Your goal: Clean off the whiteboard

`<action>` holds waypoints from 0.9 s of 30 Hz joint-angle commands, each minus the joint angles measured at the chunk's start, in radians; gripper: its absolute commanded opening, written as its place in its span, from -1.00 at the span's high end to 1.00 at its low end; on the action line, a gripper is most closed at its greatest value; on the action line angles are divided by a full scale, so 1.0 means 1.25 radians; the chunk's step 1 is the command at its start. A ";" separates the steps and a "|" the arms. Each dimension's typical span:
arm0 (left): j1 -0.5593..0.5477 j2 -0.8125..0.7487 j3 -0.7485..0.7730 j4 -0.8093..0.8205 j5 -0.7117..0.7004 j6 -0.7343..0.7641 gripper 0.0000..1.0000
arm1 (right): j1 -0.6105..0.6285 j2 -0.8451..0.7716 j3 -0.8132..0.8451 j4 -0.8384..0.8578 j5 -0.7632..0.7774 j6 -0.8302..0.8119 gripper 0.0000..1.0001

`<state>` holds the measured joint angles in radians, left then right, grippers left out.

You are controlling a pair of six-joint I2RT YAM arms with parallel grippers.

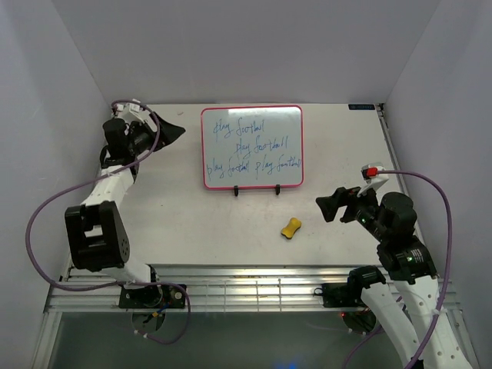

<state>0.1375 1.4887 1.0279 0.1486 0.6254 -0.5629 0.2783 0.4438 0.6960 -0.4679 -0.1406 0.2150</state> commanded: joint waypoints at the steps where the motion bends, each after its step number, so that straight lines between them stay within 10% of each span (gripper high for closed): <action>1: 0.000 0.114 0.037 0.191 0.217 0.007 -0.96 | 0.004 0.002 0.019 0.018 -0.122 -0.049 -0.80; 13: -0.071 0.435 0.175 0.447 0.474 -0.079 -0.95 | 0.004 0.019 0.035 -0.022 -0.180 -0.111 -0.80; 27: -0.125 0.576 0.253 0.463 0.565 -0.086 -0.35 | 0.006 0.031 0.063 -0.050 -0.175 -0.125 -0.80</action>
<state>0.0013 2.2341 1.3445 0.6933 1.2747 -0.6891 0.2783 0.4789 0.7338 -0.5308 -0.3470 0.0711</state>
